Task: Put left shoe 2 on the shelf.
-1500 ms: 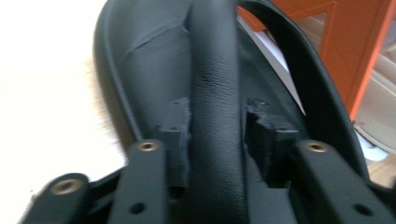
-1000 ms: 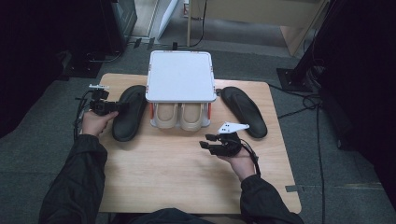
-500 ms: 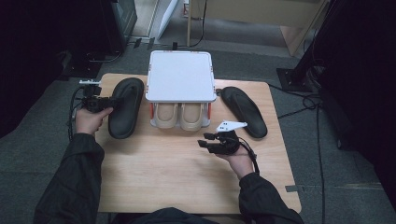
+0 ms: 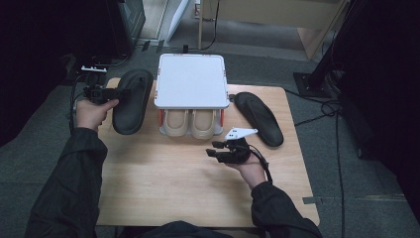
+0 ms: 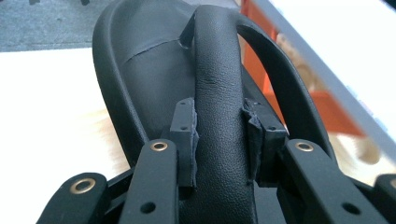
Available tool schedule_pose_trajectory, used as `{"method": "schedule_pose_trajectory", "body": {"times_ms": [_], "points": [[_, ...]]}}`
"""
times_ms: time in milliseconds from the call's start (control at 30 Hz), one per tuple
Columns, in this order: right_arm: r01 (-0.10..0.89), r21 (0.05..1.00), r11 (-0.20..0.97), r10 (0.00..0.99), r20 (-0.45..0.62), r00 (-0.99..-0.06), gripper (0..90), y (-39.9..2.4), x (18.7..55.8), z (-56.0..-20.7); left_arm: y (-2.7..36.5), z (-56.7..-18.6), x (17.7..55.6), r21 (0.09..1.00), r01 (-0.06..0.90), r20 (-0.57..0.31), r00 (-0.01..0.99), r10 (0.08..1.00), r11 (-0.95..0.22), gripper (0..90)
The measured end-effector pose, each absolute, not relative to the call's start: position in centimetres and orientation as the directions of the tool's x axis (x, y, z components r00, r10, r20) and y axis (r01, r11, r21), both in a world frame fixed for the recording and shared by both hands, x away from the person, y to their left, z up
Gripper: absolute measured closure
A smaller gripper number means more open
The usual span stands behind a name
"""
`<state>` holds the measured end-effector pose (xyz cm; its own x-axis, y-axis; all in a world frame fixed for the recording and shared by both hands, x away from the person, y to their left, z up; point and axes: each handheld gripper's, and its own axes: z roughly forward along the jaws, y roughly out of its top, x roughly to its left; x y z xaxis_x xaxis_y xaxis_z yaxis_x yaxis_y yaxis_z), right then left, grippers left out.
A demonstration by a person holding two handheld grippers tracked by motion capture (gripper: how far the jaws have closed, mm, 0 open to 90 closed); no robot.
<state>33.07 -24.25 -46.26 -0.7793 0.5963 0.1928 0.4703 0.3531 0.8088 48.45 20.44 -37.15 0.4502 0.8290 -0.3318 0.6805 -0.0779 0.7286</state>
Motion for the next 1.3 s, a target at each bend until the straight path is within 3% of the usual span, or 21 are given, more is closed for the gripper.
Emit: {"method": "schedule_pose_trajectory", "body": {"times_ms": [500,667,1300], "points": [[0.459,0.811,0.363,0.578,0.190,-0.793,55.7,-24.0,32.9,-46.1,17.8,-31.1,50.1,0.737,0.666,-0.278,0.452,0.848,-0.113,68.3],[0.462,0.810,0.361,0.580,0.193,-0.792,55.7,-24.1,32.9,-46.1,16.7,-29.7,50.7,0.745,0.662,-0.301,0.444,0.844,-0.083,68.3],[0.460,0.813,0.358,0.581,0.192,-0.791,55.7,-24.5,32.9,-46.0,10.5,-28.4,52.4,0.753,0.648,-0.290,0.481,0.827,-0.113,68.3]]}}
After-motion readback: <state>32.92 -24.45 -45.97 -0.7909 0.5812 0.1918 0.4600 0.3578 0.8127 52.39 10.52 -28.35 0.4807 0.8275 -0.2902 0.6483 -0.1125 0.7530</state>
